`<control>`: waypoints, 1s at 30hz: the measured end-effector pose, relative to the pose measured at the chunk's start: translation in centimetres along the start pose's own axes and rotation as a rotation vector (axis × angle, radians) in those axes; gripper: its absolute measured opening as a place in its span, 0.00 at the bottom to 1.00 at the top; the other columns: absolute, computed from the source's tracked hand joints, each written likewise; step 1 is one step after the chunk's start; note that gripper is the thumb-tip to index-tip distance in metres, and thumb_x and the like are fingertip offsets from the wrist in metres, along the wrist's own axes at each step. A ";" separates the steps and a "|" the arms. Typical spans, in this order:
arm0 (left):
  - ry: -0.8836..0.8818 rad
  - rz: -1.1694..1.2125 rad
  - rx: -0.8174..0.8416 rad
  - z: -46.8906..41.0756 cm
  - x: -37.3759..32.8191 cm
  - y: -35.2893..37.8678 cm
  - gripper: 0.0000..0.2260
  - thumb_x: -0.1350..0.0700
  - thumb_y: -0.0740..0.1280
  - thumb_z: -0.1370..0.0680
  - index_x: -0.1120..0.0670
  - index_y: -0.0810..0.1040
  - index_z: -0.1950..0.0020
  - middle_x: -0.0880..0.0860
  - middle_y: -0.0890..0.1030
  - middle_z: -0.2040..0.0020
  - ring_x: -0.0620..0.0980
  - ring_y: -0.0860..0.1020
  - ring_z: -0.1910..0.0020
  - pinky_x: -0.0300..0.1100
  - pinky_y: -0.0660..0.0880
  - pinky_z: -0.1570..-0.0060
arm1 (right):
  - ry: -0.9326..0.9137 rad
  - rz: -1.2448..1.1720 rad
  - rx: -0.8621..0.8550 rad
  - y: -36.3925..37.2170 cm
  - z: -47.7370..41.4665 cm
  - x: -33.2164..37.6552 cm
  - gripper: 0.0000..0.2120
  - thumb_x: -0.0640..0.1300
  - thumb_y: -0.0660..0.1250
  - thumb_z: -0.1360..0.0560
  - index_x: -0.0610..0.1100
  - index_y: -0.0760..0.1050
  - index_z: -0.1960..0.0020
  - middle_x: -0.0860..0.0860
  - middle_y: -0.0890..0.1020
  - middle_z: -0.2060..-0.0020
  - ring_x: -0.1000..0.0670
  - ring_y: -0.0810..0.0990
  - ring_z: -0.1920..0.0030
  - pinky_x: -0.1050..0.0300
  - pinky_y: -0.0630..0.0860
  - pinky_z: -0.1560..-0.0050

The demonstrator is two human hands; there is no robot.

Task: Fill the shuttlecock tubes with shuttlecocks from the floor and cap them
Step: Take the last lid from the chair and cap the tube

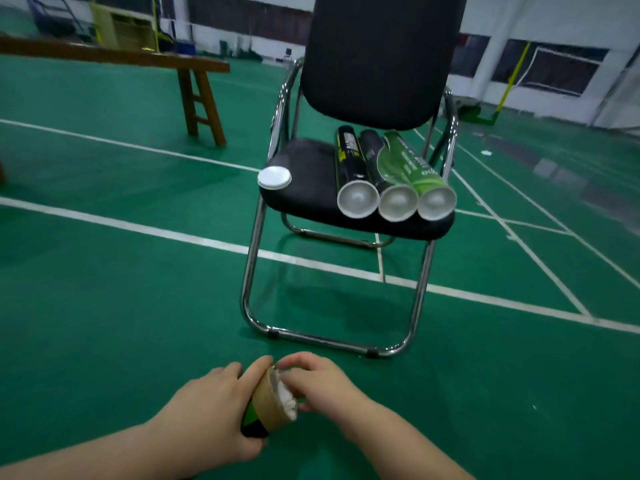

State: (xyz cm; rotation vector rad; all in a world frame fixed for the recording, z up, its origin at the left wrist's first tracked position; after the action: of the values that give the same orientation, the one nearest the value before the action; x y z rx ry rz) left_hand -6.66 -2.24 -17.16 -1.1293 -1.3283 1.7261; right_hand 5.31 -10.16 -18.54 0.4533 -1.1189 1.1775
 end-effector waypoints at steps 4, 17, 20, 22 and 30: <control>-0.067 0.059 -0.107 -2.4 1.3 -2.9 0.42 0.33 0.62 0.33 0.42 0.46 0.25 0.45 0.71 0.40 0.45 0.72 0.40 0.38 0.72 0.44 | -0.125 0.081 -0.033 -1.1 -2.3 4.6 0.04 0.46 0.63 0.26 0.54 0.75 0.56 0.56 0.78 0.60 0.55 0.76 0.56 0.59 0.73 0.52; -0.213 0.415 -0.376 -7.5 5.0 -6.5 0.40 0.34 0.67 0.35 0.39 0.51 0.30 0.43 0.73 0.43 0.44 0.75 0.48 0.40 0.74 0.49 | -0.596 0.651 -0.523 -4.4 -8.5 21.1 0.13 0.42 0.58 0.25 0.48 0.75 0.42 0.48 0.79 0.45 0.44 0.76 0.46 0.51 0.73 0.48; -0.228 0.451 -0.375 -7.9 5.6 -5.8 0.40 0.34 0.68 0.34 0.39 0.50 0.29 0.43 0.73 0.42 0.44 0.74 0.47 0.39 0.73 0.48 | -0.585 0.894 -0.610 -4.7 -11.5 22.3 0.19 0.43 0.59 0.25 0.52 0.69 0.34 0.48 0.70 0.35 0.43 0.68 0.39 0.49 0.69 0.44; -0.241 0.486 -0.371 -8.0 6.1 -5.6 0.40 0.34 0.68 0.34 0.39 0.49 0.29 0.43 0.72 0.41 0.43 0.73 0.46 0.38 0.73 0.47 | -0.538 1.032 -0.612 -5.0 -13.3 22.7 0.24 0.44 0.60 0.25 0.56 0.63 0.30 0.49 0.62 0.28 0.42 0.61 0.32 0.46 0.65 0.38; -0.284 0.596 -0.377 -7.7 7.6 -4.9 0.39 0.35 0.68 0.33 0.38 0.49 0.29 0.42 0.71 0.42 0.42 0.73 0.47 0.37 0.71 0.47 | -0.396 1.302 -0.492 -4.9 -17.9 22.1 0.22 0.50 0.60 0.23 0.61 0.62 0.31 0.49 0.52 0.24 0.36 0.52 0.27 0.42 0.54 0.28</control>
State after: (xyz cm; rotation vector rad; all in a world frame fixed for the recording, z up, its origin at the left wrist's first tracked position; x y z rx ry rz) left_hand -2.56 8.69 -14.94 -1.6687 -1.6522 2.1761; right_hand 16.99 12.99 -5.76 -0.5767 -2.1013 1.8424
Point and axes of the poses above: each hand's wrist, its own z-axis away from the middle knuckle, its own y-axis out of the palm, x = y × z, the point moved 4 cm from there along -z, towards the middle knuckle
